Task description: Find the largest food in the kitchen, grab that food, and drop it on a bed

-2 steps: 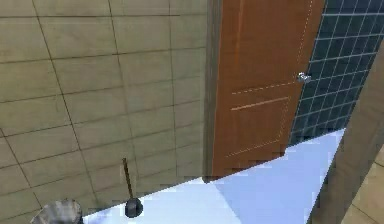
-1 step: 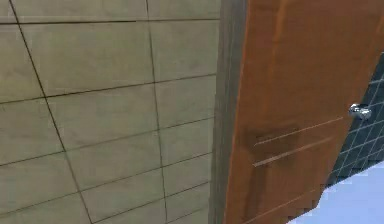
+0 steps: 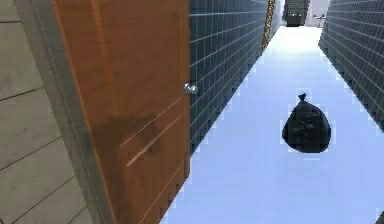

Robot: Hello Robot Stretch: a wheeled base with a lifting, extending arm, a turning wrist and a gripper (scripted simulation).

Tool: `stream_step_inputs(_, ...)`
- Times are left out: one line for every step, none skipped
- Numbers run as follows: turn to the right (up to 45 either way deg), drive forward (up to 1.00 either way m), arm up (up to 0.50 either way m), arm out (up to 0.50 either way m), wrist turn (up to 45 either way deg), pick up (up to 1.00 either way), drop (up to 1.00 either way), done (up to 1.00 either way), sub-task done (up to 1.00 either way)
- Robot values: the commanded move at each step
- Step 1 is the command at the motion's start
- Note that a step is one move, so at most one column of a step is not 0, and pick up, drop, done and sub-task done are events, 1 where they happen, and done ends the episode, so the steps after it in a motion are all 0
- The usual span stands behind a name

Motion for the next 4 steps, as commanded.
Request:
stream_step_inputs(0.0,0.8,0.0,0.0,0.0,0.0,0.0,0.0,0.0)
stream_step_inputs(21.0,0.0,0.0,0.0,0.0,0.0,0.0,0.0,0.0)
stream_step_inputs(3.0,0.0,0.0,0.0,0.0,0.0,0.0,0.0,0.0)
stream_step_inputs(0.0,1.0,0.0,0.0,0.0,0.0,0.0,0.0,0.0)
